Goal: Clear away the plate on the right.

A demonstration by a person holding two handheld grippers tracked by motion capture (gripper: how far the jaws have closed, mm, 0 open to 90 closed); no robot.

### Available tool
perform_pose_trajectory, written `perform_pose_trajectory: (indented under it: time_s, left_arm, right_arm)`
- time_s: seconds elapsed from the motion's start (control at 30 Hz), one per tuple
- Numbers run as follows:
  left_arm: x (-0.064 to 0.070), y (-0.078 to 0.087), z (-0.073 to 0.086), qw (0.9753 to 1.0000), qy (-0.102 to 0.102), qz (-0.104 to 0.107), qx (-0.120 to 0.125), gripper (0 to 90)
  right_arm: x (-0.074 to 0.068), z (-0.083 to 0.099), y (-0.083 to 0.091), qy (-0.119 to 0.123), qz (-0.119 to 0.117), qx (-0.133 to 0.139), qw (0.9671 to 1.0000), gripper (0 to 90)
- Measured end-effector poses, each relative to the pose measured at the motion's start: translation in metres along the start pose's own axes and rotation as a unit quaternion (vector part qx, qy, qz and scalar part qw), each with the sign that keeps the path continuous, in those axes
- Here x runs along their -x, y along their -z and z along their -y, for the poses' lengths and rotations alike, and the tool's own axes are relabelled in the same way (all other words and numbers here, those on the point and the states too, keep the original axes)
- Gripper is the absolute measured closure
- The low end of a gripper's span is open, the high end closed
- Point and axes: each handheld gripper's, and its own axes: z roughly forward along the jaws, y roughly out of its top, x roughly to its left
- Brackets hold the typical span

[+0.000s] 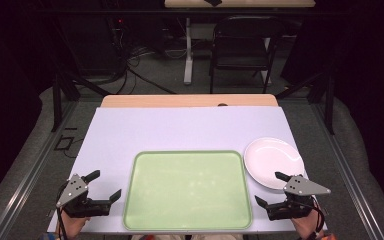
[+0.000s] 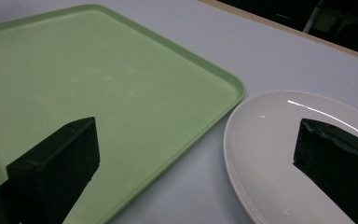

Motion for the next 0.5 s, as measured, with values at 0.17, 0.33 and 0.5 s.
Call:
perform_pose_trajectory:
  time_s: [0.17,0.33,0.5]
  left_arm:
    - [0.0001,-0.0001,0.0001,1.0000,0.000,-0.001,-0.001,1.6]
    - [0.0005,-0.0012,0.0002,1.0000,0.000,0.000,-0.003,1.6]
    - [0.0010,-0.0026,0.0001,1.0000,0.000,0.001,-0.005,1.7]
  right_arm:
    - [-0.0004,-0.0003,-0.0007,-0.001,-0.002,-0.001,1.0000,0.0]
    - [0.0008,-0.0002,-0.0017,-0.009,0.001,-0.005,0.9999,0.0]
    - [0.0042,0.0001,-0.0030,-0.021,0.011,-0.011,0.9997,0.0]
